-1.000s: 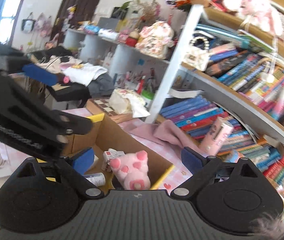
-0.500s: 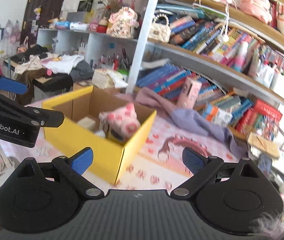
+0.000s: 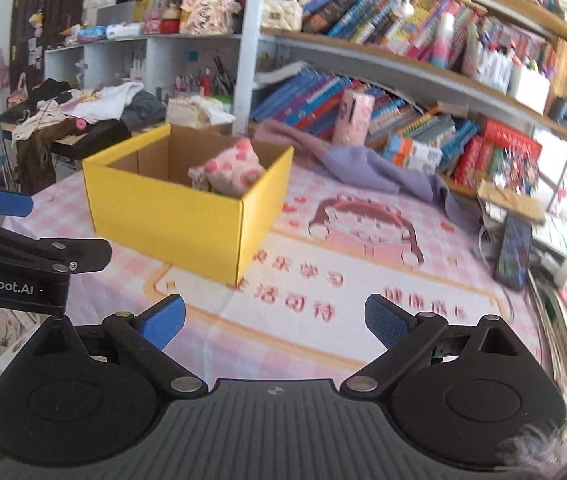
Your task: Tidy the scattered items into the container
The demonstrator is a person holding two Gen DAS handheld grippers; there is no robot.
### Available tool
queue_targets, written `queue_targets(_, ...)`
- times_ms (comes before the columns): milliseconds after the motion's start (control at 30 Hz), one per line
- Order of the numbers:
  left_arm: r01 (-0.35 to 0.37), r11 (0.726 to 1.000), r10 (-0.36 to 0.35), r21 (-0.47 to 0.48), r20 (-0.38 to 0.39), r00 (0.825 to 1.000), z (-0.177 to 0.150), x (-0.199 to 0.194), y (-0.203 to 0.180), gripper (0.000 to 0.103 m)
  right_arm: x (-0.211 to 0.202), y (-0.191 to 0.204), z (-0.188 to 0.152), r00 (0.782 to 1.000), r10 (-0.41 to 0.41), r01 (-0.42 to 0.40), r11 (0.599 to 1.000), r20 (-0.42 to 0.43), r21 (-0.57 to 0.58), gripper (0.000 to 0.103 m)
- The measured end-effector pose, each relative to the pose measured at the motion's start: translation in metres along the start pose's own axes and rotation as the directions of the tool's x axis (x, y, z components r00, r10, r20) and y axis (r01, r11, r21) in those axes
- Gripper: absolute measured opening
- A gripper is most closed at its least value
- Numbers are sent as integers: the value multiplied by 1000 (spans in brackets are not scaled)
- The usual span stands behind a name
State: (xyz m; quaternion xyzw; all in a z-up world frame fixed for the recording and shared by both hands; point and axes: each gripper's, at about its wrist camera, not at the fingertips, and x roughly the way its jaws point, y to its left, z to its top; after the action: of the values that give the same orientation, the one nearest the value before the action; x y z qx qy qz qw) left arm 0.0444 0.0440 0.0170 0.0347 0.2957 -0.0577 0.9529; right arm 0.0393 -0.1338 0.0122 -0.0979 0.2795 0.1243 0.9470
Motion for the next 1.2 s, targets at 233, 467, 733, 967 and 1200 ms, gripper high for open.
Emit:
queue_targets(233, -15, 1000, 16, 15, -38, 999, -15, 0, -13, 100, -6, -17, -23, 996, -48, 56, 992, -69, 113, 97)
queue_targets(467, 17, 999, -12, 37, -108, 994, -26, 4, -30, 100, -11, -31, -34, 992, -68, 87, 981, -110, 174, 98)
queue_targets(733, 23, 999, -17, 41, -151, 988, -31, 6, -39, 102, -14, -36, -44, 988, -57, 84, 978, -143, 190, 100)
queue_targets(967, 20, 999, -16, 25, -172, 985, -33, 6, -38, 102, -14, -34, -45, 987, -40, 69, 982, -157, 178, 100)
queue_targets(1200, 21, 1000, -19, 13, -172, 985, -33, 5, -39, 102, -14, -34, -46, 986, -38, 67, 982, -160, 177, 101)
